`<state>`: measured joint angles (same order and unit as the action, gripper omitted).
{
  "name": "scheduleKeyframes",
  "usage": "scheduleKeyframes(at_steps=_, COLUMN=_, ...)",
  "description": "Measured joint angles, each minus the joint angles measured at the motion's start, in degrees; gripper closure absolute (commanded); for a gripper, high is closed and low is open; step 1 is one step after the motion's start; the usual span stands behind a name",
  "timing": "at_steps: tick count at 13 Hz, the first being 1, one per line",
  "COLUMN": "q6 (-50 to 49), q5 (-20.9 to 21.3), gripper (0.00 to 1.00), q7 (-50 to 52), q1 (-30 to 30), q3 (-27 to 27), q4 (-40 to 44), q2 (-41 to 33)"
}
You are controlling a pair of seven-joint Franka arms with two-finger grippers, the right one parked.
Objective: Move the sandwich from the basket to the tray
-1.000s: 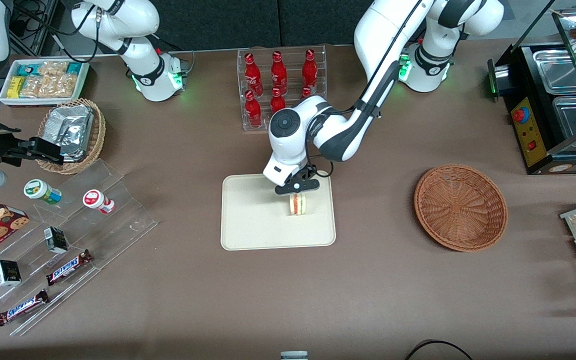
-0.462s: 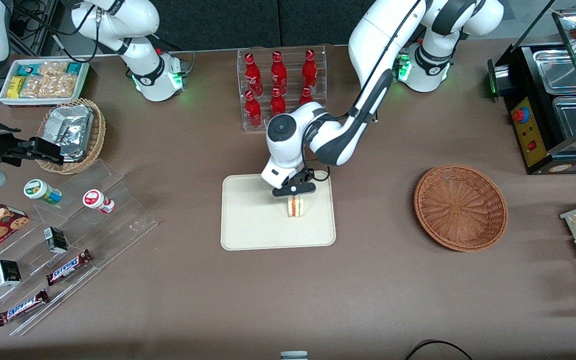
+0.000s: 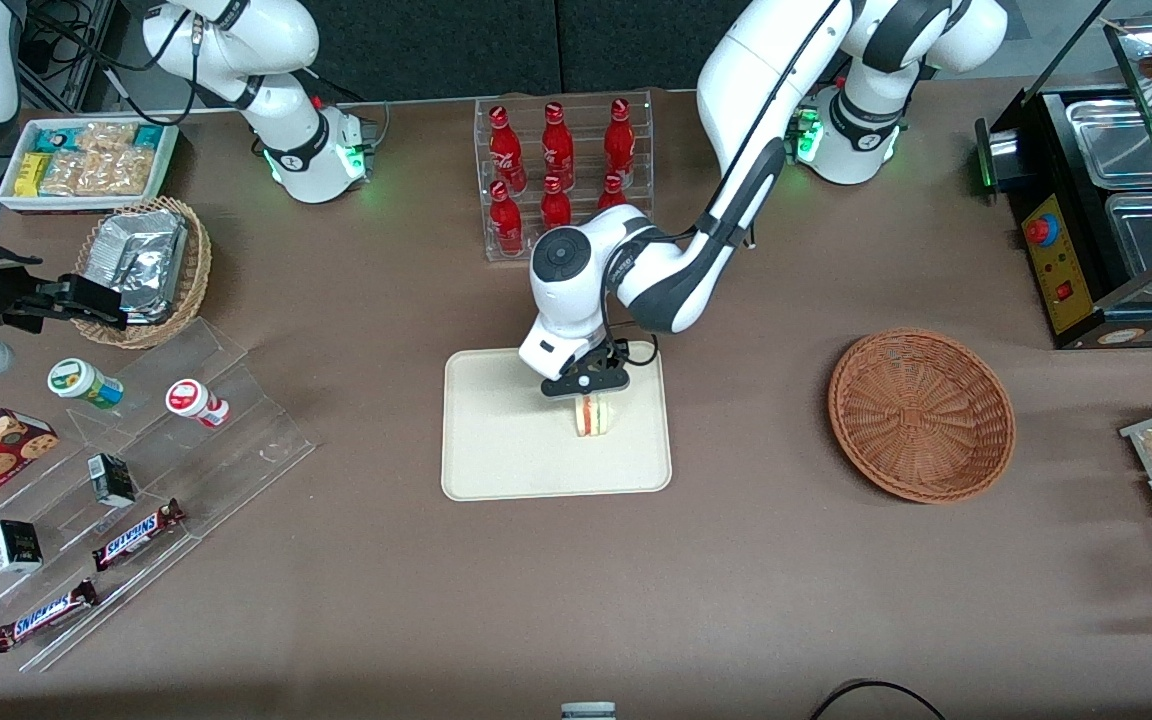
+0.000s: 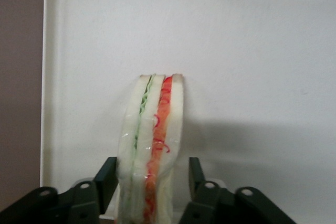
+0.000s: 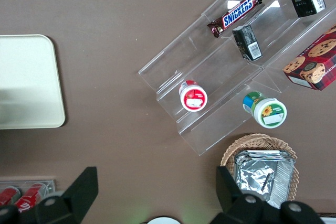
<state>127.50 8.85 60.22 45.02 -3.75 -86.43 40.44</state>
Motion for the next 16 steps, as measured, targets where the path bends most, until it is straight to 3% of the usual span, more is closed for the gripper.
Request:
scheduleKeyframes(at_steps=4, q6=-5.35, q5=0.00, gripper=0.00, q7=0.80, q1=-0.13, q3=0.55, q4=2.81, q2=-3.45)
scheduleKeyframes(at_steps=10, q6=-19.02, q5=-0.01, gripper=0.00, q7=2.93, q1=-0.70, q3=6.07, q4=4.07, q2=-15.94)
scheduleKeyframes(at_steps=16, q6=-30.93, q5=-0.99, gripper=0.00, q7=-5.97, q1=-9.18, q3=7.11, q4=5.85, q2=-24.30)
